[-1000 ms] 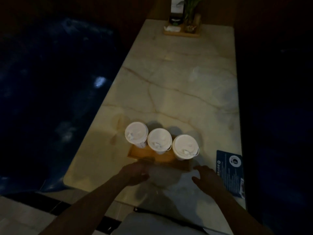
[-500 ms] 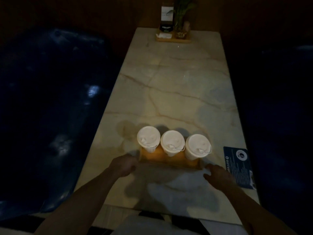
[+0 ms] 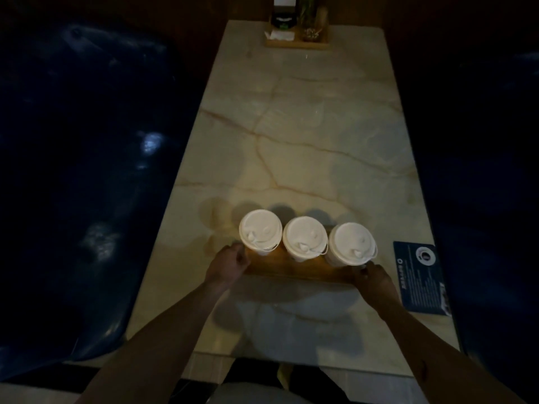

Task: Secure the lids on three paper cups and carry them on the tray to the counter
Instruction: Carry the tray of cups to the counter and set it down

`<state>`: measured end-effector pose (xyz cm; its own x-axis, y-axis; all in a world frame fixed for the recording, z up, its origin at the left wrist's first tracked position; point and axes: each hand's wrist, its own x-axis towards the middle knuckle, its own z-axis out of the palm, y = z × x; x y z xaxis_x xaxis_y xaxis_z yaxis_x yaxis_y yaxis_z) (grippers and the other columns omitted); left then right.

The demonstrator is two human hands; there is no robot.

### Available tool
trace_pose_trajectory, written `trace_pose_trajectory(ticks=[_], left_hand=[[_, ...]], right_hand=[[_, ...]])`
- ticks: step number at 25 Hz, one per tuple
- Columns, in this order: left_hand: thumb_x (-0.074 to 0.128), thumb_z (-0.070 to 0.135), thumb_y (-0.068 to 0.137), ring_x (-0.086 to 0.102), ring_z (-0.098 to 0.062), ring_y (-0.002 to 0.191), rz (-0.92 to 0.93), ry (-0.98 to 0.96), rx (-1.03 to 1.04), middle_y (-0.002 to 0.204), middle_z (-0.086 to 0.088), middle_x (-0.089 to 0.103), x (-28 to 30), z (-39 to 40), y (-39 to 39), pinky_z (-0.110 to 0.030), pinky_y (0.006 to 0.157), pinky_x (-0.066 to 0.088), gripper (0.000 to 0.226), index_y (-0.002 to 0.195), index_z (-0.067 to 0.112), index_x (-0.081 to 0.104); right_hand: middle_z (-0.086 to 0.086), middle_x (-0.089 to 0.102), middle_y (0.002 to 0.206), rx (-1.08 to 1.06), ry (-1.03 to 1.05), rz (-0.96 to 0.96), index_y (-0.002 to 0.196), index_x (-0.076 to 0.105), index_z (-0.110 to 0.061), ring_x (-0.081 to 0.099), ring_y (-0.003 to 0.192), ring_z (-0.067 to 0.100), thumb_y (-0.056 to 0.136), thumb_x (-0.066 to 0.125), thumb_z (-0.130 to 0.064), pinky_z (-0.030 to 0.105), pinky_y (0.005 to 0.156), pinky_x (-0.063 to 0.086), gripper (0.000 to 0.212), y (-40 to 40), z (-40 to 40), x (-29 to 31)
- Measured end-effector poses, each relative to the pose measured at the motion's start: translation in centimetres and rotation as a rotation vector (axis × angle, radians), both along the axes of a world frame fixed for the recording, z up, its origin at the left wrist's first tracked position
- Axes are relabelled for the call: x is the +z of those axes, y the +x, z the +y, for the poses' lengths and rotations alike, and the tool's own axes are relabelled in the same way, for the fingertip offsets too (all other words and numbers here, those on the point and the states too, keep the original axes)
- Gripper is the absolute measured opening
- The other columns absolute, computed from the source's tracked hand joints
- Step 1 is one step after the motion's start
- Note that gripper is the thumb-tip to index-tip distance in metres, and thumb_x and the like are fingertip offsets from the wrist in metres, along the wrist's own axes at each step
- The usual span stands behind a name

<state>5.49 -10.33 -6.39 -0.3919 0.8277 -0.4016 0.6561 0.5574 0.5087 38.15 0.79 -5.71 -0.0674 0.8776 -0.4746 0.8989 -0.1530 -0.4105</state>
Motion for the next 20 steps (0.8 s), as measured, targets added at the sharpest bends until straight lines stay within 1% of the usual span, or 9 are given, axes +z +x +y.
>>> trace_pose_trajectory(ticks=[2,3,5,6,8,10,14,17,20], left_hand=[[0.066,0.027,0.090,0.064,-0.033,0.099,0.010,0.003,0.060,0.104,-0.016,0.067,-0.4,0.3,0.6,-0.038,0.082,0.052,0.027,0.108,0.007,0.062],[0.066,0.029,0.090,0.063,-0.034,0.098,0.019,0.008,0.091,0.105,-0.017,0.064,-0.6,0.3,0.8,-0.038,0.082,0.050,0.029,0.110,0.007,0.063],[0.066,0.029,0.090,0.062,-0.035,0.097,0.023,0.012,0.145,0.104,-0.017,0.061,-1.1,0.4,1.2,-0.037,0.079,0.048,0.028,0.108,0.008,0.062],[0.065,0.028,0.090,0.061,-0.036,0.097,0.025,0.011,0.165,0.104,-0.017,0.060,-1.3,0.4,1.4,-0.038,0.079,0.047,0.026,0.106,0.008,0.062],[0.063,0.023,0.091,0.061,-0.037,0.097,0.046,0.010,0.184,0.104,-0.018,0.060,-1.6,0.5,1.6,-0.038,0.078,0.046,0.021,0.103,0.006,0.062],[0.062,0.020,0.092,0.061,-0.038,0.097,0.064,0.022,0.193,0.105,-0.019,0.061,-1.9,0.6,1.6,-0.038,0.076,0.046,0.020,0.103,0.004,0.062],[0.058,0.017,0.093,0.063,-0.037,0.096,0.097,0.038,0.192,0.110,-0.017,0.062,-2.0,0.3,1.8,-0.041,0.075,0.048,0.017,0.103,0.005,0.062],[0.057,0.018,0.093,0.064,-0.036,0.096,0.108,0.026,0.219,0.114,-0.013,0.061,-1.8,0.3,2.0,-0.042,0.076,0.050,0.017,0.105,0.008,0.062],[0.056,0.015,0.093,0.063,-0.038,0.100,0.105,0.029,0.227,0.118,-0.013,0.059,-1.5,0.5,2.0,-0.044,0.079,0.051,0.019,0.108,0.007,0.062]], right_hand=[[0.022,0.065,0.108,0.014,0.024,0.043,0.113,0.060,-0.002,0.063,0.103,0.038,0.098,0.053,-0.024,0.037,0.082,0.049,0.027,-0.4,0.2,-0.9],[0.023,0.065,0.109,0.016,0.060,0.070,0.112,0.062,-0.003,0.063,0.103,0.039,0.097,0.054,-0.024,0.040,0.085,0.051,0.027,-0.5,0.2,-1.1],[0.022,0.066,0.113,-0.051,0.031,0.153,0.113,0.063,-0.005,0.062,0.105,0.039,0.095,0.058,-0.026,0.047,0.090,0.051,0.028,-0.7,0.4,-1.4],[0.021,0.066,0.113,-0.103,0.010,0.171,0.112,0.063,-0.006,0.063,0.105,0.039,0.094,0.060,-0.027,0.048,0.091,0.051,0.028,-0.8,0.5,-1.5],[0.020,0.069,0.110,-0.172,-0.009,0.144,0.108,0.064,-0.007,0.065,0.103,0.039,0.092,0.061,-0.029,0.046,0.088,0.053,0.027,-1.0,0.7,-1.6],[0.020,0.070,0.106,-0.185,0.031,0.129,0.105,0.065,-0.008,0.066,0.100,0.039,0.090,0.063,-0.027,0.043,0.084,0.053,0.024,-1.2,0.7,-1.6],[0.023,0.072,0.092,-0.132,0.103,0.102,0.093,0.066,-0.004,0.069,0.089,0.041,0.088,0.065,-0.017,0.041,0.078,0.053,0.014,-1.2,0.7,-1.4],[0.024,0.072,0.090,-0.128,0.084,0.072,0.093,0.067,-0.002,0.069,0.088,0.042,0.088,0.063,-0.014,0.042,0.077,0.055,0.014,-1.4,0.9,-1.2],[0.024,0.073,0.088,-0.119,0.079,0.081,0.089,0.067,0.001,0.070,0.088,0.041,0.089,0.061,-0.012,0.042,0.077,0.055,0.015,-1.4,1.0,-1.1]])
